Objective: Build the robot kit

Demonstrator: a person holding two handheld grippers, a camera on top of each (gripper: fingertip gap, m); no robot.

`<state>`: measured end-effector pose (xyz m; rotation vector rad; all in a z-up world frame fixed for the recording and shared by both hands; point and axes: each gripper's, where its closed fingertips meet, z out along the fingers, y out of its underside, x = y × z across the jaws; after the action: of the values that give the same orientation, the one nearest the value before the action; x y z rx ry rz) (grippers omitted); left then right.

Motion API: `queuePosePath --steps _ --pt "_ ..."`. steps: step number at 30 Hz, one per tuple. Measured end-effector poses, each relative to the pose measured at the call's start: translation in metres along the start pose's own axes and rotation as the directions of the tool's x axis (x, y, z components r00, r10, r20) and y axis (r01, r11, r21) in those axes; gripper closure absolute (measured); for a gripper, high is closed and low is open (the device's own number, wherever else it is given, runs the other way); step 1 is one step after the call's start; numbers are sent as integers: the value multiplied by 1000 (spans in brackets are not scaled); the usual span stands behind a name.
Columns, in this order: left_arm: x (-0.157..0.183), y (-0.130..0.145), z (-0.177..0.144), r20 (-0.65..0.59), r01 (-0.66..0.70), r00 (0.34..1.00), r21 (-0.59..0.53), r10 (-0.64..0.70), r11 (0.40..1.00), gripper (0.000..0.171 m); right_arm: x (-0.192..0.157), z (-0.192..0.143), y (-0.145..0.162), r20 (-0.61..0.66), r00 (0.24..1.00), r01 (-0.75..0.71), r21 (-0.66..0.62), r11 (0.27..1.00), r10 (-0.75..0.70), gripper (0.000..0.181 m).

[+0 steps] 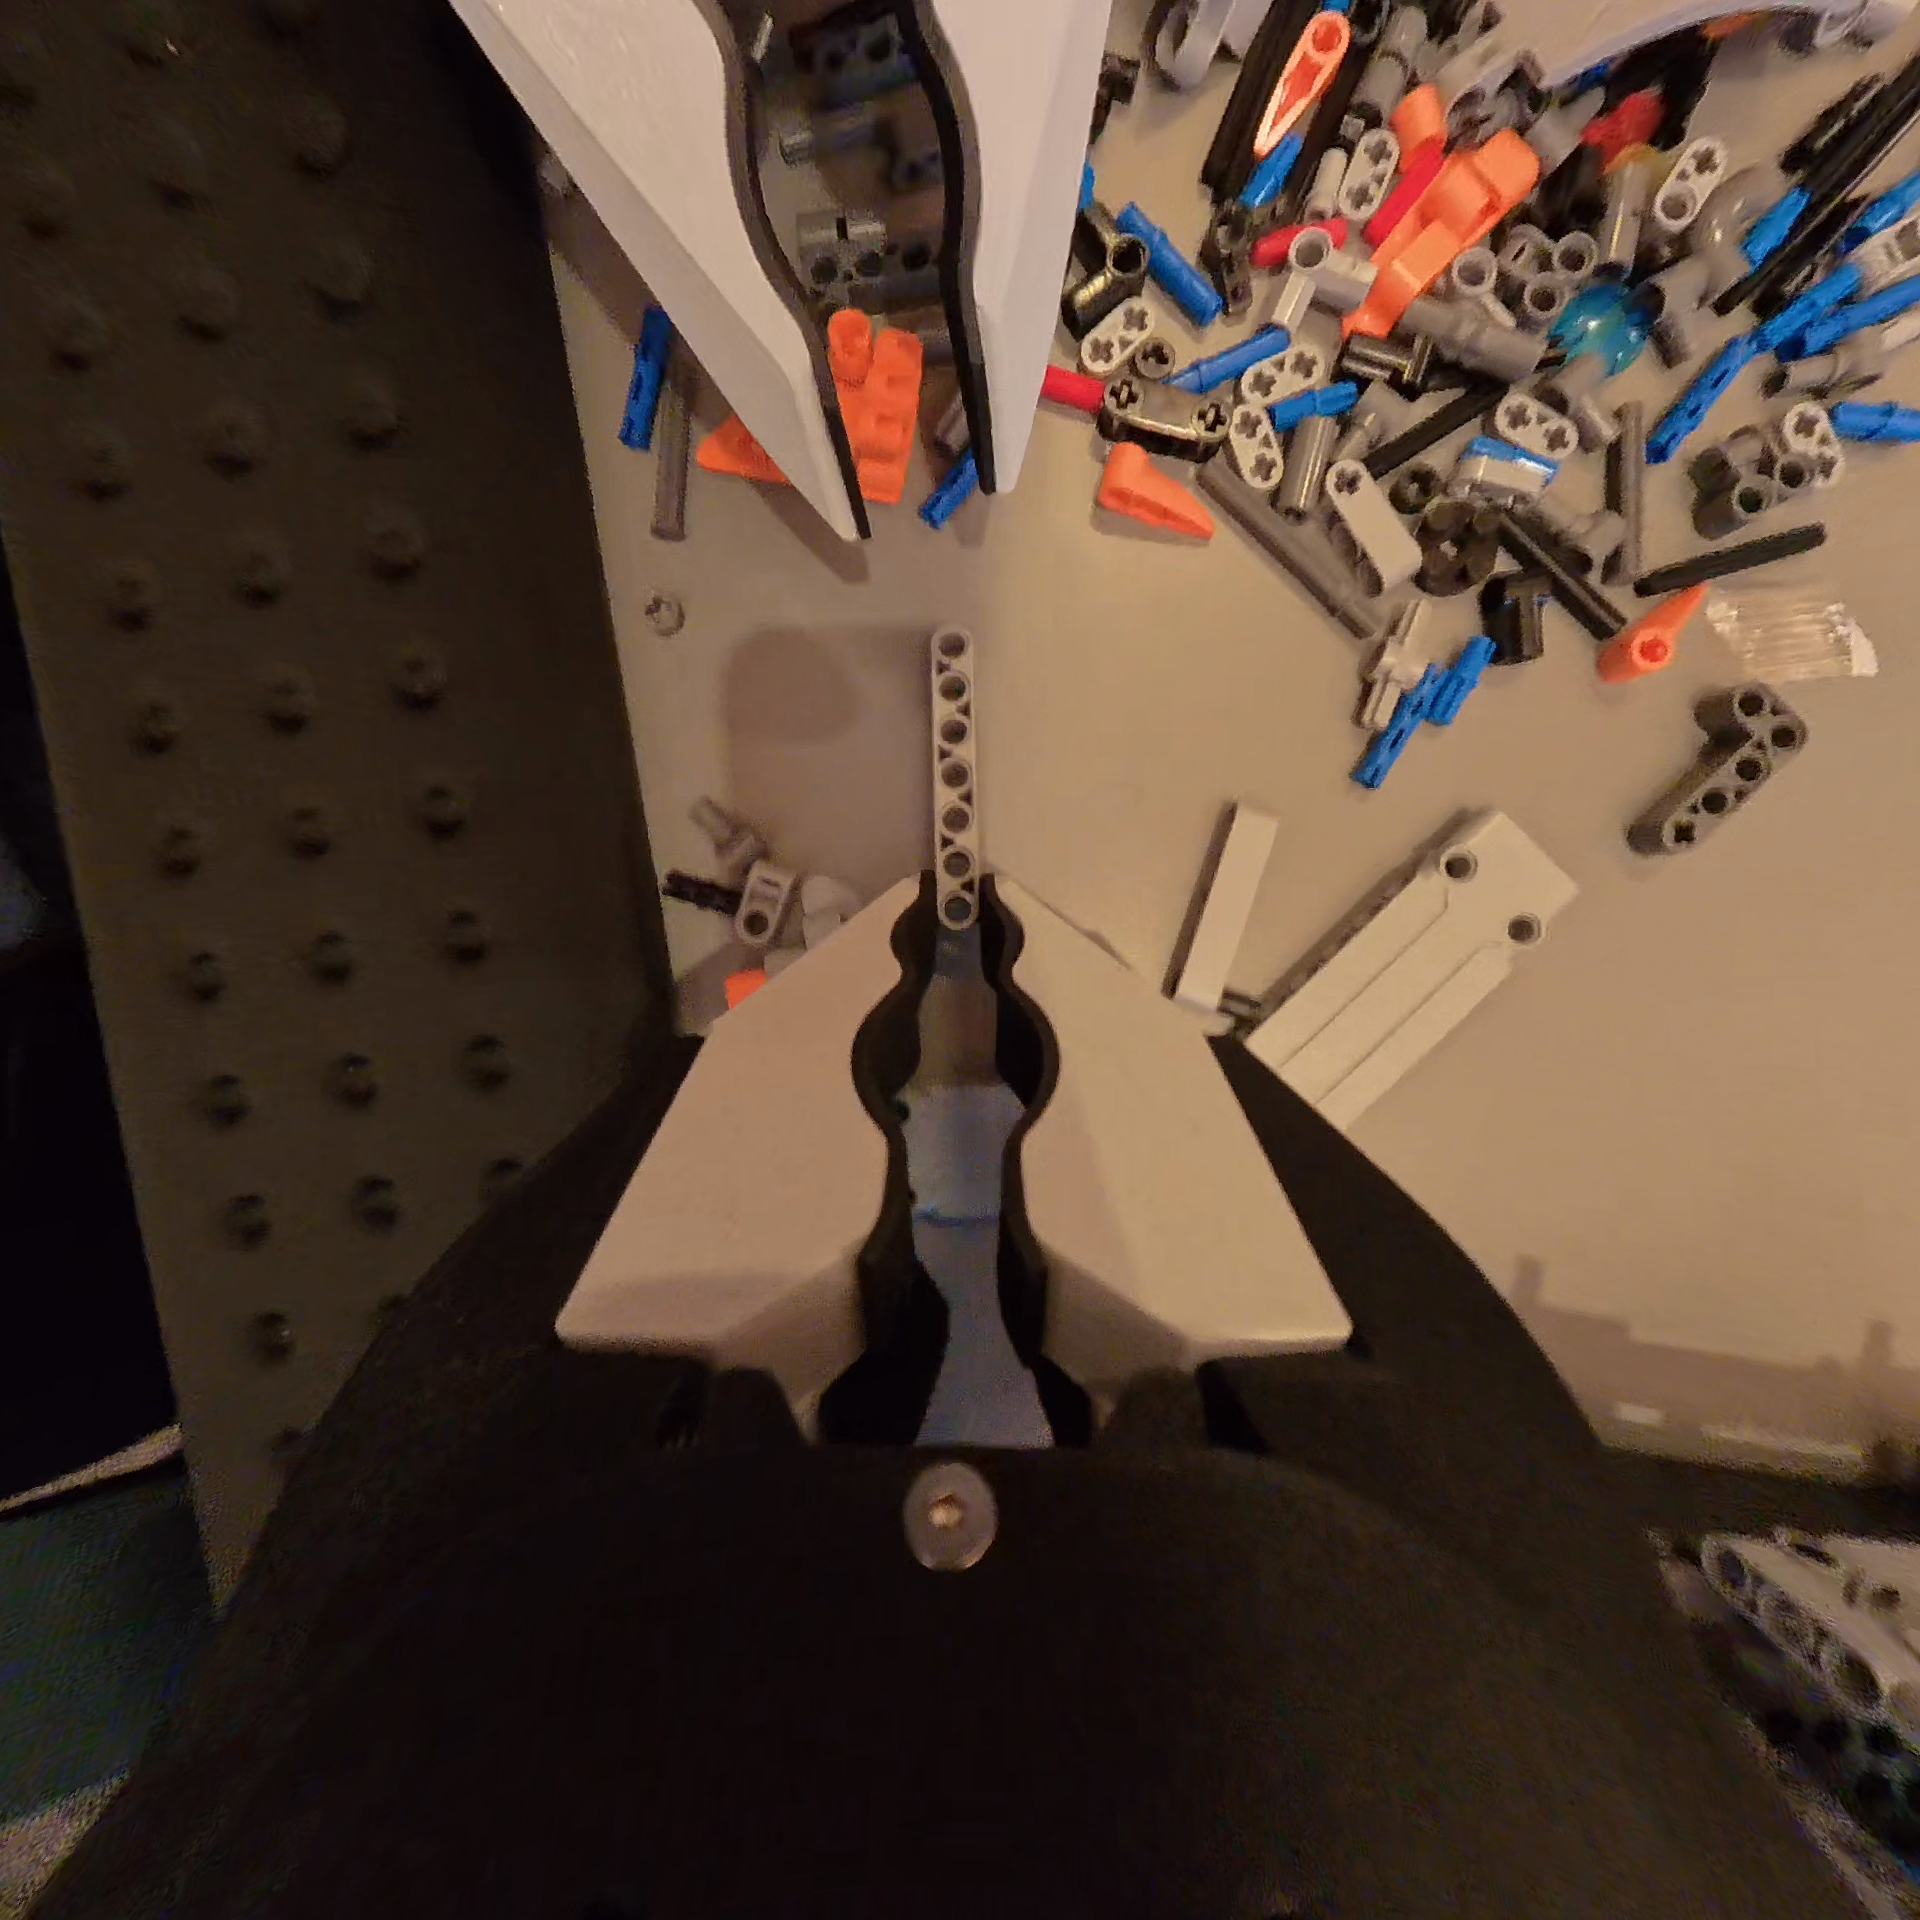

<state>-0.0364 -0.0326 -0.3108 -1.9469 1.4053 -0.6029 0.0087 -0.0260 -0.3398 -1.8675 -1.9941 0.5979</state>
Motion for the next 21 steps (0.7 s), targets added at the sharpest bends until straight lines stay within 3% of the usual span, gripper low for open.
queuePosePath --steps 6,11,15,21 --pt "0 6 0 -6 5 1000 -24 -6 1000 155 1 -10 -3 5 1000 -6 22 1000 5 165" --pt "7 5 -1 -48 8 999 -17 -9 1000 155 -16 -35 -5 33 999 17 74 997 -19 171" --pt "18 4 3 -84 -18 996 -34 16 999 156 -47 -27 -3 121 986 107 44 993 -111 174" --pt "20 6 3 -83 -21 996 -33 18 999 157 -48 -7 -1 138 973 185 11 983 -184 175"
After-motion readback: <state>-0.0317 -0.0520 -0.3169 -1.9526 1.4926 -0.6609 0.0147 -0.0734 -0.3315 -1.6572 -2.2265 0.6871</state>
